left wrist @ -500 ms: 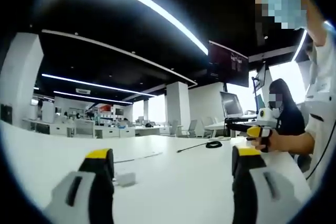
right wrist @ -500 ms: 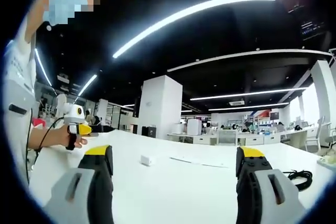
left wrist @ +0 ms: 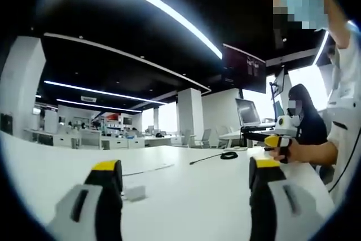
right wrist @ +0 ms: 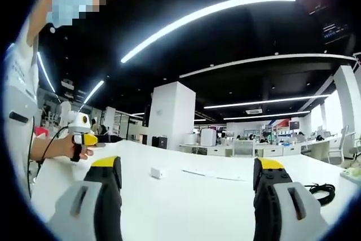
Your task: Plug the desk Type‑C cable into the charger adapter.
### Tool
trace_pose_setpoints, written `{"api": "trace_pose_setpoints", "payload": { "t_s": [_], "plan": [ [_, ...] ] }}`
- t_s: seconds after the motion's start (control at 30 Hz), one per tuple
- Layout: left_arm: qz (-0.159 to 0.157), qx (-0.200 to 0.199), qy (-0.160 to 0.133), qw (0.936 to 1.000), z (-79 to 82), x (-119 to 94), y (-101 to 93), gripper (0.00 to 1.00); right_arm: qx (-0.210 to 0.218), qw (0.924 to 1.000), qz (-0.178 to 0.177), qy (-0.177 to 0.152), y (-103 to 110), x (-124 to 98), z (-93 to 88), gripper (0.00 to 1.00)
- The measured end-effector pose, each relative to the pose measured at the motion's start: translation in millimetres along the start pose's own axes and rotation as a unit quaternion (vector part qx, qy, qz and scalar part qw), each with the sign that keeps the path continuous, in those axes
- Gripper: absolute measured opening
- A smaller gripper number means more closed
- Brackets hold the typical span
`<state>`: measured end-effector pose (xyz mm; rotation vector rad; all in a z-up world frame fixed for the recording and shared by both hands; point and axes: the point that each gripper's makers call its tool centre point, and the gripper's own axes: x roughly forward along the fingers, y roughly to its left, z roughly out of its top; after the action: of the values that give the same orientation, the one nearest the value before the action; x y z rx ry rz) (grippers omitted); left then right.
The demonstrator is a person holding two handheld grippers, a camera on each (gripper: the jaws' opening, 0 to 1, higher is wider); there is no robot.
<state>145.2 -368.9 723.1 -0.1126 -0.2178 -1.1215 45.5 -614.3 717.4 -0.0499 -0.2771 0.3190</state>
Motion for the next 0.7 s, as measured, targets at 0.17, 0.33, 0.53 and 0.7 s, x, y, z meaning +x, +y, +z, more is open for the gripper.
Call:
{"api": "trace_pose_setpoints", "payload": {
  "t_s": [0.17,0.33,0.53,0.7],
  "plan": [
    [0.000,0.000,0.001,1.0000,-0.1,0.1,0.0,0.94,0.000,1.0000,0.001,0.001,0.5,0.3,-0.3,0.99],
    [-0.003,-0.001,-0.001,1.0000,0.6,0.0,-1.1,0.94,0.000,1.0000,0.001,0.002,0.3,0.1,-0.3,0.99],
    [-0.005,-0.001,0.000,1.0000,0.4,0.3,-1.4,0.94,0.000,1.0000,0.001,0.000,0.2,0.1,0.5,0.99],
    [-0.006,0.000,0.002,1.0000,-0.2,0.9,-1.7,0.94,-0.001,1.0000,0.002,0.002,0.3,0.7,-0.1,0.99]
  ]
}}
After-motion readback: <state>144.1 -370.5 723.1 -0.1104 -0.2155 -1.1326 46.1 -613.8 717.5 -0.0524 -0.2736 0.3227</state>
